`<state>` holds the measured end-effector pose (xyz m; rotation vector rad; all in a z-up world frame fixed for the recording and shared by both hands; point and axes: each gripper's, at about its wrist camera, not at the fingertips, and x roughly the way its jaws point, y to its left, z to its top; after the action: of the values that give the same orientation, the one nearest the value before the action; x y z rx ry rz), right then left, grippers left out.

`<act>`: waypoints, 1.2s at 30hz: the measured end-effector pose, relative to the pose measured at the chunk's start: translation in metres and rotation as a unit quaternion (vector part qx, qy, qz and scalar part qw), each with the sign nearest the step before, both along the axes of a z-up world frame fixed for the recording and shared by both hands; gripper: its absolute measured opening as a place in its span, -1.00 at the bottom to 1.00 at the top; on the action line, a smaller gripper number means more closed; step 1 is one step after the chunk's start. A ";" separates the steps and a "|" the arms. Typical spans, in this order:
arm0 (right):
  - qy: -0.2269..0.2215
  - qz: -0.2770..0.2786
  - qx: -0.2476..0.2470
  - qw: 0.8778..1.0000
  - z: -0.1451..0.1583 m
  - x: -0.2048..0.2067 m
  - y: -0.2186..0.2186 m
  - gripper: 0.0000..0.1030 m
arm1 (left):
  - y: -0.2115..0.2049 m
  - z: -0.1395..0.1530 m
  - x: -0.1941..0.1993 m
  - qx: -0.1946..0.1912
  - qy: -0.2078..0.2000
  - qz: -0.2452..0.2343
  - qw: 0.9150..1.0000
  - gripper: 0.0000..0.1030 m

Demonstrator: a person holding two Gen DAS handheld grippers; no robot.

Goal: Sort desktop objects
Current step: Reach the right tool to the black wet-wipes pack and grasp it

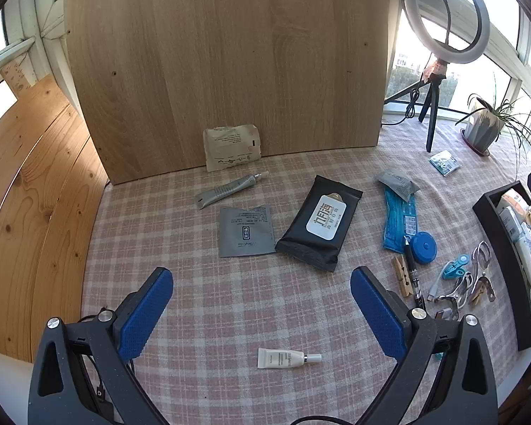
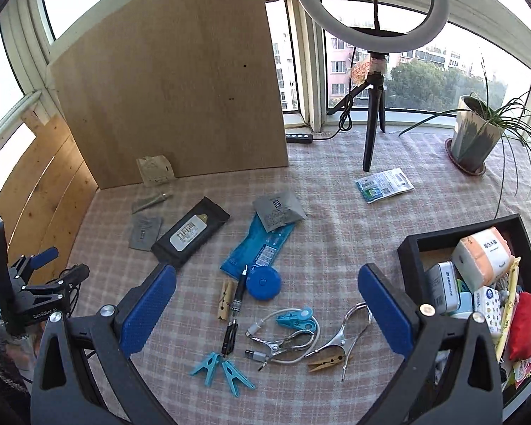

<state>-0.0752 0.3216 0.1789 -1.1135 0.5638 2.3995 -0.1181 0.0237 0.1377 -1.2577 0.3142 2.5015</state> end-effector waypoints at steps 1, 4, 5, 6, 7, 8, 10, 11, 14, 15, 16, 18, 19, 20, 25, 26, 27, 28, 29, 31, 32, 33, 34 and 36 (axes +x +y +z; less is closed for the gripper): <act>0.001 0.002 -0.008 1.000 -0.002 -0.009 0.002 1.00 | 0.006 -0.002 -0.005 -0.004 -0.002 -0.010 1.000 0.96; -0.004 0.001 -0.051 0.999 -0.018 -0.036 0.015 0.98 | 0.021 -0.011 -0.021 -0.010 -0.010 -0.041 0.999 0.96; -0.005 0.000 -0.072 0.997 -0.025 -0.045 0.021 0.95 | 0.025 -0.016 -0.027 -0.010 -0.015 -0.048 0.999 0.96; -0.006 -0.002 -0.090 0.996 -0.032 -0.052 0.025 0.92 | 0.030 -0.021 -0.033 -0.010 -0.022 -0.056 0.998 0.96; -0.010 -0.005 -0.109 0.994 -0.042 -0.061 0.029 0.88 | 0.035 -0.025 -0.040 -0.008 -0.031 -0.065 0.997 0.96; -0.015 -0.008 -0.123 0.992 -0.051 -0.069 0.033 0.84 | 0.039 -0.031 -0.046 -0.007 -0.040 -0.071 0.997 0.94; -0.027 -0.009 -0.139 0.990 -0.067 -0.085 0.036 0.73 | 0.048 -0.043 -0.057 -0.012 -0.056 -0.085 0.995 0.85; -0.035 -0.006 -0.145 0.989 -0.075 -0.093 0.036 0.60 | 0.053 -0.049 -0.062 -0.017 -0.061 -0.091 0.994 0.81; -0.062 0.005 -0.170 0.984 -0.102 -0.115 0.035 0.21 | 0.065 -0.069 -0.074 -0.028 -0.083 -0.113 0.990 0.79; -0.069 0.004 -0.178 0.982 -0.111 -0.122 0.035 0.20 | 0.069 -0.075 -0.078 -0.032 -0.092 -0.117 0.988 0.78; -0.073 0.000 -0.186 0.980 -0.118 -0.127 0.036 0.20 | 0.073 -0.080 -0.081 -0.037 -0.098 -0.122 0.987 0.78; -0.081 -0.008 -0.206 0.975 -0.133 -0.135 0.037 0.19 | 0.079 -0.088 -0.085 -0.042 -0.102 -0.130 0.985 0.77; -0.084 -0.011 -0.218 0.972 -0.140 -0.140 0.039 0.16 | 0.081 -0.091 -0.087 -0.043 -0.102 -0.133 0.985 0.77; -0.088 -0.013 -0.228 0.970 -0.145 -0.144 0.040 0.13 | 0.084 -0.093 -0.090 -0.043 -0.103 -0.135 0.984 0.77; -0.108 -0.018 -0.245 0.963 -0.164 -0.160 0.040 0.11 | 0.087 -0.103 -0.108 -0.031 -0.114 -0.126 0.985 0.77; -0.108 -0.021 -0.253 0.961 -0.168 -0.163 0.042 0.11 | 0.087 -0.106 -0.112 -0.017 -0.126 -0.127 0.984 0.77; -0.107 -0.024 -0.263 0.959 -0.170 -0.164 0.043 0.11 | 0.087 -0.108 -0.114 -0.008 -0.134 -0.128 0.983 0.77; -0.105 -0.027 -0.274 0.956 -0.174 -0.164 0.045 0.11 | 0.089 -0.111 -0.115 -0.005 -0.137 -0.130 0.982 0.77; -0.105 -0.030 -0.284 0.953 -0.177 -0.165 0.047 0.11 | 0.090 -0.113 -0.115 -0.004 -0.137 -0.132 0.982 0.77; -0.107 -0.029 -0.296 0.949 -0.182 -0.167 0.047 0.11 | 0.093 -0.118 -0.112 -0.001 -0.147 -0.142 0.979 0.77; -0.109 -0.027 -0.299 0.948 -0.184 -0.168 0.046 0.11 | 0.095 -0.120 -0.110 0.003 -0.155 -0.147 0.977 0.76; -0.104 -0.026 -0.291 0.951 -0.182 -0.169 0.045 0.11 | 0.095 -0.122 -0.108 0.009 -0.163 -0.151 0.975 0.75; -0.107 -0.023 -0.285 0.952 -0.182 -0.170 0.043 0.11 | 0.096 -0.124 -0.106 0.017 -0.171 -0.153 0.973 0.74; -0.109 -0.018 -0.277 0.955 -0.181 -0.173 0.040 0.11 | 0.096 -0.128 -0.101 0.041 -0.192 -0.155 0.968 0.74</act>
<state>-0.2481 0.3620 -0.0019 -1.5493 1.2105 2.0973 -0.2190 0.1196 0.0100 -1.4932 0.2826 1.9419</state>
